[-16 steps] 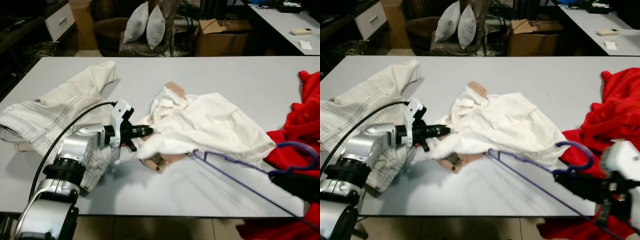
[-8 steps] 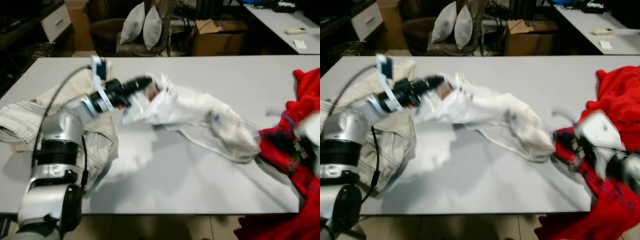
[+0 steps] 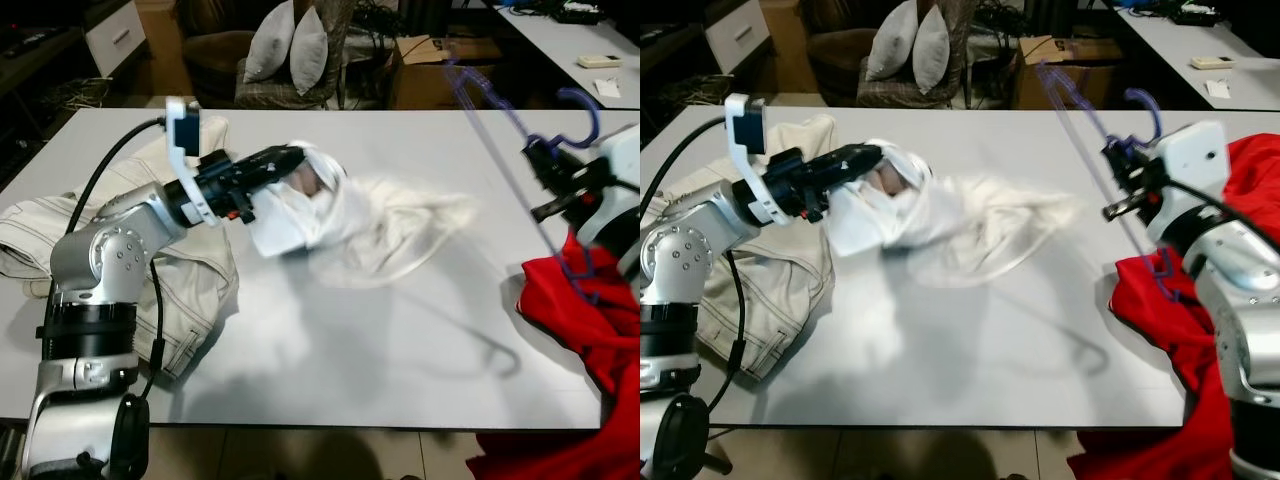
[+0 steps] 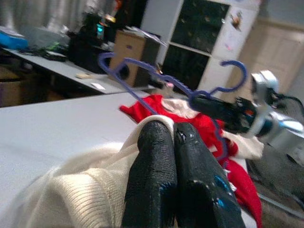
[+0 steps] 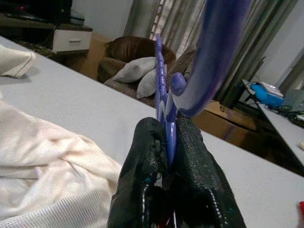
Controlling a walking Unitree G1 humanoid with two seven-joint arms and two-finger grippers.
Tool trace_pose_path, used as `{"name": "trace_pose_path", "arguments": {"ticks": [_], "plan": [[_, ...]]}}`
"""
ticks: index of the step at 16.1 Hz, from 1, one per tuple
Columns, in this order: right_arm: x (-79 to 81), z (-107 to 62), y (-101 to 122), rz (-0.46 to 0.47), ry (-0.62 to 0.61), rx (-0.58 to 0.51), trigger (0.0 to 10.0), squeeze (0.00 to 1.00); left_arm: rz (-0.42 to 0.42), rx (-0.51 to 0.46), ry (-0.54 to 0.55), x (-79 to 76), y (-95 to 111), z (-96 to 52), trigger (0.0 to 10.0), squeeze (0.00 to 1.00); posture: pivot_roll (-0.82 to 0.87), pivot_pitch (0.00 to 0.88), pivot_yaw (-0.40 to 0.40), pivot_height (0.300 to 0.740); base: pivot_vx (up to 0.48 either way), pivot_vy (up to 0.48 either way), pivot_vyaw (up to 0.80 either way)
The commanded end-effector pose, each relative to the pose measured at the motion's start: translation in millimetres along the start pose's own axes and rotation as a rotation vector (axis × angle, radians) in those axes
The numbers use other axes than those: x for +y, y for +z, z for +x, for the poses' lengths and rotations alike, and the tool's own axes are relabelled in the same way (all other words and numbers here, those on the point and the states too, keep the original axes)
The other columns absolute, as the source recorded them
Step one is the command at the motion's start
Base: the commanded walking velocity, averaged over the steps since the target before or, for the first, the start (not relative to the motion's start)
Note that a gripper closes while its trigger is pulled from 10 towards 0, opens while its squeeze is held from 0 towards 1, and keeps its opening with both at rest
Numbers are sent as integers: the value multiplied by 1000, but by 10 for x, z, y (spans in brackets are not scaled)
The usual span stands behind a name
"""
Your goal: Hang hanger
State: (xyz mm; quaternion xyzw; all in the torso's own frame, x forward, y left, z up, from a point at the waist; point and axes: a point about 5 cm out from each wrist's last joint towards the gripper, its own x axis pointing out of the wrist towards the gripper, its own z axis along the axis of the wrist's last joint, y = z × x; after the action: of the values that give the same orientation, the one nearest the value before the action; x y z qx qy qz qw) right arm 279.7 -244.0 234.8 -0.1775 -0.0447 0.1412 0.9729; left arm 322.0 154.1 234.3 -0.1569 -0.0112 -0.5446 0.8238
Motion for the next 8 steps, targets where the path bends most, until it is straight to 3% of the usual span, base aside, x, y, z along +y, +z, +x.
{"name": "trace_pose_path", "arguments": {"ticks": [1,2,4,5,6,7,8], "plan": [[21,-52,-20,-13,16,7,10000,0,15,102,19,-20,-159,29,0,0,1,0,23,740,0,0,0],[6,-133,-69,-7,-8,22,10000,0,66,245,70,-1,-390,43,0,0,-4,0,32,740,0,0,0],[42,-287,-74,31,-4,17,10000,0,92,390,264,124,-734,27,0,0,-32,0,61,740,0,0,0],[84,-323,-70,35,25,22,10000,0,102,426,304,154,-795,10,0,0,-35,0,64,740,0,0,0],[281,-460,-73,37,173,59,10000,0,116,506,344,180,-896,-45,0,0,-46,0,77,740,0,0,0],[348,-505,-84,33,223,77,10000,0,96,498,332,166,-878,-48,863,0,-45,0,79,740,0,0,0],[401,-570,-110,28,266,105,10000,0,80,479,255,102,-801,-24,10000,0,-45,0,82,740,0,0,0]]}}
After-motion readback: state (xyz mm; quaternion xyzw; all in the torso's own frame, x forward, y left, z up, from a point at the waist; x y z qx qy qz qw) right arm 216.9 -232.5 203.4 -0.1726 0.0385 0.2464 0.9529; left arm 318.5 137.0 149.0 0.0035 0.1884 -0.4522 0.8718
